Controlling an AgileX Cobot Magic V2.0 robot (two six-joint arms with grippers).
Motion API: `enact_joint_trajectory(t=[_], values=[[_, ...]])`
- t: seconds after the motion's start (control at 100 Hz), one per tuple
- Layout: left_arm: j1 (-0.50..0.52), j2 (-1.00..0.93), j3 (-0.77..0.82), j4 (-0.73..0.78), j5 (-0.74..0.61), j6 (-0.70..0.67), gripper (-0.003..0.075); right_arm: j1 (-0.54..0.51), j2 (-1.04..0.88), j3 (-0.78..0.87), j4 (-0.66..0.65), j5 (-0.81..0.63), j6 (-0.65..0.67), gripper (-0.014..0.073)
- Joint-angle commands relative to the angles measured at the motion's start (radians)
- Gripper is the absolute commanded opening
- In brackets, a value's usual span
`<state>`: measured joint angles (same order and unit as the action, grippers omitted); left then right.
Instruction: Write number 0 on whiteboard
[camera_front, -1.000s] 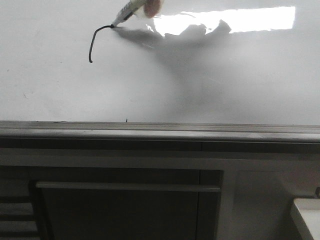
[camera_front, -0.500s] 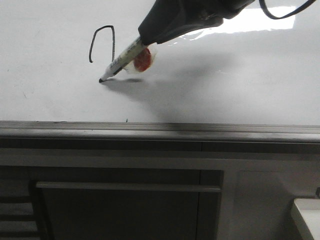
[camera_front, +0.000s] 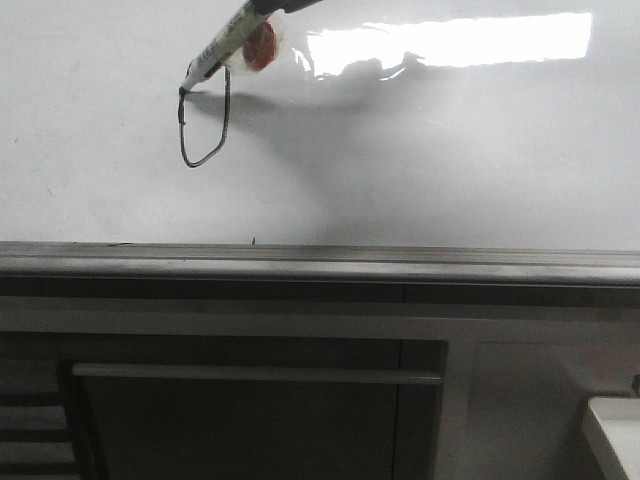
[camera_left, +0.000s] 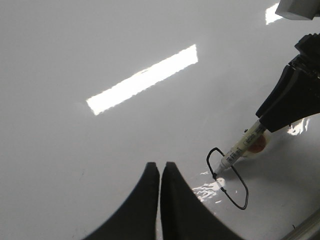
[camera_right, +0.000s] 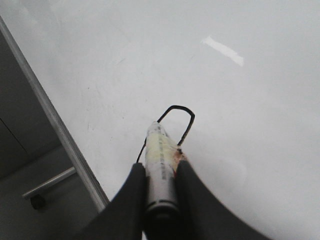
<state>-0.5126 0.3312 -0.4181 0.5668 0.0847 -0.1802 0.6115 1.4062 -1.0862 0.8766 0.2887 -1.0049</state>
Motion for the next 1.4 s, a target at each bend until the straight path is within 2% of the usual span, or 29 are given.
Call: enact_joint_trajectory(t=[0.0,0.22,0.29,0.42,0.49,0.59,0.67,0.92,1.15,1.39], values=[[0.002,0.014,-0.032,-0.008,-0.074,-0.015,-0.002,-0.005,-0.031,-0.037,0.001,-0.001,0.0,-0.0046],[-0.015,0.014,-0.032,-0.045,-0.124,-0.015,0.0001,0.02,-0.059,-0.037,-0.03,0.176,-0.026,-0.0046],[-0.039,0.027,-0.032,-0.045,-0.129,-0.015,0.0087,0.043,-0.07,-0.035,-0.086,0.221,-0.026,-0.0046],[-0.121,0.106,-0.003,-0.047,-0.179,-0.015,0.0369,0.093,-0.079,-0.035,-0.184,0.24,-0.026,-0.0045],[-0.174,0.188,0.019,-0.045,-0.259,-0.015,0.0432,0.102,-0.079,-0.035,-0.207,0.227,-0.026,-0.0045],[-0.229,0.33,0.018,0.054,-0.265,-0.001,0.0404,0.102,-0.079,-0.035,-0.207,0.219,-0.026,-0.0045],[-0.235,0.434,0.009,0.135,-0.263,-0.001,0.037,0.102,-0.079,-0.035,-0.207,0.219,-0.026,-0.0045],[-0.219,0.683,-0.063,0.159,-0.288,-0.001,0.0302,0.102,-0.09,-0.035,-0.207,0.237,-0.026,-0.0045],[-0.153,0.735,-0.083,0.159,-0.396,-0.001,0.0291,0.102,-0.101,-0.035,-0.207,0.28,-0.024,-0.0045],[-0.127,0.735,-0.083,0.19,-0.37,-0.001,0.0291,0.102,-0.105,-0.035,-0.206,0.282,-0.024,-0.0046]])
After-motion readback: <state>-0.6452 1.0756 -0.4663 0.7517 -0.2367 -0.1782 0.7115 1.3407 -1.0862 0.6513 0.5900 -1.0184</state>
